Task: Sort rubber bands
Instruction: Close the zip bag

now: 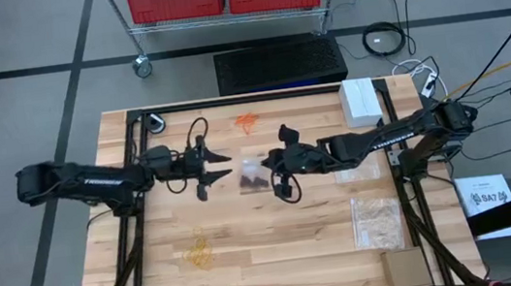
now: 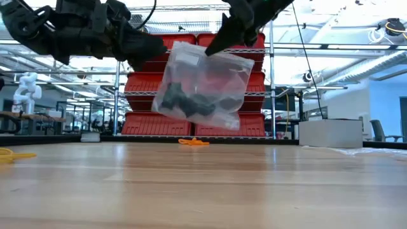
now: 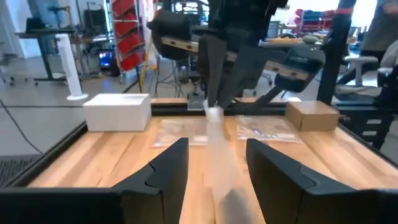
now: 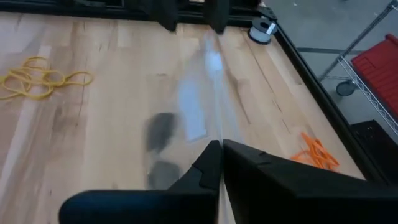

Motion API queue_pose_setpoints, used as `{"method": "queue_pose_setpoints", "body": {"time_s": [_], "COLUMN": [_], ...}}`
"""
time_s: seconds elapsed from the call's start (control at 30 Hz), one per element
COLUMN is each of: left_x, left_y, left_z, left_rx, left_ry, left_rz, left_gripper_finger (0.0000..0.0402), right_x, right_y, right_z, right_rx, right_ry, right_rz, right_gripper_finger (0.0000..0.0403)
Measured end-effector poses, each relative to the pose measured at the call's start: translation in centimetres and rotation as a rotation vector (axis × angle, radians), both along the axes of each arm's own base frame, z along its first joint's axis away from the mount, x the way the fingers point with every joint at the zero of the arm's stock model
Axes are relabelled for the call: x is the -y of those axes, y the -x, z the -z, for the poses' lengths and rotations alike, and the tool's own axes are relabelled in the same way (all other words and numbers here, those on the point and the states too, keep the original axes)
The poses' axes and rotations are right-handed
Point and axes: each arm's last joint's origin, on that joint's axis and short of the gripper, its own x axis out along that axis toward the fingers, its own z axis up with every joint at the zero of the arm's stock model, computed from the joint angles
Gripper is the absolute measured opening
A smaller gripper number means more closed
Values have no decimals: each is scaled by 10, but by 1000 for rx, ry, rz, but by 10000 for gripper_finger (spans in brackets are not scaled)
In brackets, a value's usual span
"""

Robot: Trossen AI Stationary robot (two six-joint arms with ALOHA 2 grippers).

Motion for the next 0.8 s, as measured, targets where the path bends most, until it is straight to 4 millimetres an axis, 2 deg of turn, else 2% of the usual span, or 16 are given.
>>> {"method": "queue_pose_setpoints", "body": {"time_s": [0.37,0.57,0.67,0.8], "left_x": [8,10,10,10], "left_y": [-21,-23,-23,-23], "left_z": [-2,-4,-4,-4], "left_rx": [-29,-22,-23,-20], "left_ry": [2,3,4,4], "left_rz": [60,67,66,66], "left_gripper_finger": [168,167,157,123], "right_x": [-3,-3,-3,-3], "right_y": [0,0,0,0], "right_z": [0,0,0,0], "right_rx": [-2,-5,-4,-4], "right_ry": [-27,-27,-28,-28], "right_rz": [-43,-44,-44,-45], "right_gripper_finger": [0,0,0,0]}}
